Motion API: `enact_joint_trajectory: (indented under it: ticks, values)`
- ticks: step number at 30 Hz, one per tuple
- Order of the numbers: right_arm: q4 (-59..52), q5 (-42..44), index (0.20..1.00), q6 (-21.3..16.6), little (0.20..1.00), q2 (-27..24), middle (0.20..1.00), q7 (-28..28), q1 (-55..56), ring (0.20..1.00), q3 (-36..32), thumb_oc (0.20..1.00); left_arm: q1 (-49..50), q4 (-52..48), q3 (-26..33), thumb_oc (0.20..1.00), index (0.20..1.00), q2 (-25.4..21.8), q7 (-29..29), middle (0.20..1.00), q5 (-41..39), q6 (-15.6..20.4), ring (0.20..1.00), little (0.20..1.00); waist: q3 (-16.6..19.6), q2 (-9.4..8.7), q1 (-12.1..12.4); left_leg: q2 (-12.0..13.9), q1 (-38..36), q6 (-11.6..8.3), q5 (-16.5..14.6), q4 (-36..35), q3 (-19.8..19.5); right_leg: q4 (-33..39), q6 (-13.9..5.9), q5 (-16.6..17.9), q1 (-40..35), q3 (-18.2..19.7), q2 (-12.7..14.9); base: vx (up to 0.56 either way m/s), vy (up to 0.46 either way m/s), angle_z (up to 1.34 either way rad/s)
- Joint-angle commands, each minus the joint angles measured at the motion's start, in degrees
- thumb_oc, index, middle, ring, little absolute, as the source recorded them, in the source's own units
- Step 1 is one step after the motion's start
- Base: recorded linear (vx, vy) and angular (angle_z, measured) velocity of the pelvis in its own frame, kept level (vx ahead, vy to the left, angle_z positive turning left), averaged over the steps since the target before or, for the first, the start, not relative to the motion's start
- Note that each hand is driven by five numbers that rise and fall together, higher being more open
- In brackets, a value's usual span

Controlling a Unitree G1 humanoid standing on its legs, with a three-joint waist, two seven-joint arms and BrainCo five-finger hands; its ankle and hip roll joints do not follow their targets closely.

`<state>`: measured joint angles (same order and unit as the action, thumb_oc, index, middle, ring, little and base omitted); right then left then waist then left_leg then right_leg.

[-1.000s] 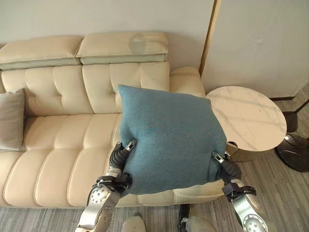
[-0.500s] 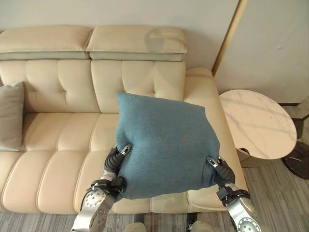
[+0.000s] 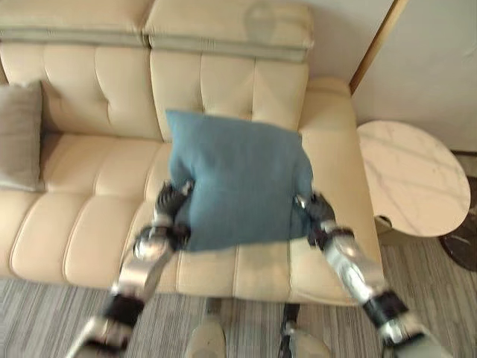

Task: Pick up all the scattered cushions and arrange them neatly on the sofa.

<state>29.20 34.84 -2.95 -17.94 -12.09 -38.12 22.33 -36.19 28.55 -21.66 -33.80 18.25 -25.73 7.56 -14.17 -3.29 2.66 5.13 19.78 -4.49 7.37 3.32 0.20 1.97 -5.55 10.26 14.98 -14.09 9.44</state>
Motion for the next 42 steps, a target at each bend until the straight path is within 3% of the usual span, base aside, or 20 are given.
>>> enact_joint_trajectory:
  ticks: [1, 4, 5, 9, 10, 11, 19, 29, 35, 39, 42]
  values:
    - [-6.3, -2.9, 0.200, -9.6, 0.200, 3.1, 0.200, -1.2, -13.1, 0.200, 3.8, 0.200, -16.1, -4.6, -1.8, 0.200, 0.200, -3.9, 4.3, 0.200, 6.9, 10.5, 0.200, 0.200, -4.5, -1.35, 1.5, -0.3, 2.1, 0.08, -9.3, 5.9, 1.1, -7.7, -3.11, -11.7, -1.2, 3.2, 4.3, -0.10, 0.079, 0.04]
    - [1.1, -10.5, 0.200, -11.1, 0.200, 1.1, 0.200, -8.1, -26.1, 0.200, 5.4, 0.200, -28.3, 4.3, -5.9, 0.200, 0.200, -6.2, 11.9, 0.200, 15.3, 9.1, 0.200, 0.200, -7.5, -0.81, 1.8, -0.3, 8.3, -0.20, -9.9, 10.1, 0.4, -10.5, -2.85, -11.9, 4.0, 3.1, 5.1, -0.10, 0.114, 0.09]
    - [5.8, -15.0, 0.200, -11.1, 0.200, 1.0, 0.200, -11.2, -30.9, 0.200, 6.9, 0.200, -33.9, 10.6, -8.7, 0.200, 0.200, -6.7, 15.2, 0.200, 20.0, 7.0, 0.200, 0.200, -8.5, -0.59, 1.7, -0.7, 11.4, -0.18, -10.1, 11.8, 0.1, -11.7, -2.77, -11.8, 6.7, 3.2, 5.4, -0.06, 0.085, 0.07]
    - [14.6, -18.3, 0.200, -10.2, 0.200, 1.5, 0.200, -14.7, -37.1, 0.200, 8.4, 0.200, -42.8, 22.2, -14.1, 0.200, 0.200, -6.4, 17.1, 0.200, 24.1, 4.0, 0.200, 0.200, -9.4, -0.54, 1.9, -0.9, 15.3, -0.52, -12.1, 14.0, -0.8, -13.6, -3.05, -13.2, 10.1, 3.5, 5.4, 0.02, 0.034, 0.11]
    - [17.0, -19.3, 0.407, -9.6, 0.407, 1.4, 0.407, -15.4, -38.3, 0.407, 8.9, 0.407, -44.4, 24.7, -14.9, 0.282, 0.282, -6.3, 17.3, 0.282, 24.8, 3.1, 0.282, 0.282, -10.0, -0.45, 1.8, -1.0, 16.5, -0.46, -12.1, 14.6, -1.0, -14.1, -3.02, -13.2, 11.3, 3.6, 5.6, -0.08, 0.069, 0.14]
    - [22.0, -22.5, 1.000, -8.3, 1.000, 1.5, 1.000, -16.9, -41.4, 1.000, 11.1, 1.000, -49.1, 31.9, -18.3, 1.000, 1.000, -5.3, 17.5, 1.000, 27.3, 1.0, 1.000, 1.000, -11.0, -0.30, 1.8, -1.5, 19.4, -0.20, -12.1, 16.0, -1.4, -15.7, -3.03, -13.3, 14.0, 3.6, 5.8, -0.06, 0.048, 0.12]
    - [35.3, -26.5, 1.000, -2.6, 1.000, 0.8, 1.000, -17.6, -46.5, 1.000, 15.6, 1.000, -55.8, 46.8, -21.8, 1.000, 1.000, -2.9, 13.6, 1.000, 28.1, -4.2, 1.000, 1.000, -13.1, -0.77, 2.3, -2.6, 25.6, 0.24, -12.1, 18.5, -2.1, -17.1, -3.45, -12.7, 18.6, 2.8, 6.3, -0.02, 0.010, 0.13]
    - [41.4, -23.5, 1.000, -0.5, 1.000, -0.2, 1.000, -14.7, -42.7, 1.000, 12.9, 1.000, -50.0, 51.1, -18.2, 1.000, 1.000, -4.8, 8.6, 1.000, 25.7, -5.2, 1.000, 1.000, -12.0, -0.93, 1.8, -3.5, 22.2, 0.63, -11.5, 15.5, -1.6, -13.2, -3.82, -10.5, 15.2, 2.9, 6.3, 0.00, 0.009, -0.01]
    - [32.2, -19.1, 1.000, -0.9, 1.000, -4.2, 1.000, -12.4, -28.7, 1.000, 4.3, 1.000, -32.8, 40.9, -2.6, 1.000, 1.000, -7.3, 1.2, 1.000, 5.9, 1.3, 1.000, 1.000, -9.6, -0.74, 1.6, -3.7, 13.7, 0.76, -11.0, 10.3, -1.0, -9.2, -4.01, -9.7, 8.6, 2.4, 5.7, 0.04, 0.025, -0.07]
    - [23.2, -20.6, 1.000, -1.6, 1.000, -5.3, 1.000, -10.3, -18.8, 1.000, 1.5, 1.000, -20.1, 31.7, 3.6, 1.000, 1.000, -7.7, -0.3, 1.000, 3.0, 3.2, 1.000, 1.000, -7.9, -0.68, 1.1, -4.0, 10.0, 1.30, -9.3, 8.2, -0.3, -7.5, -3.88, -7.9, 5.3, 1.5, 6.3, 0.01, 0.051, -0.04]
    - [12.3, -21.7, 1.000, -2.2, 1.000, -5.0, 1.000, -7.6, -5.5, 1.000, -2.4, 1.000, -3.0, 18.8, 11.6, 1.000, 1.000, -5.4, -1.6, 1.000, 0.2, 4.8, 1.000, 1.000, -5.7, -0.88, 0.9, -4.0, 5.5, 1.60, -9.3, 5.9, 0.2, -6.1, -4.09, -7.6, 1.9, 1.1, 6.2, 0.11, 0.004, -0.08]
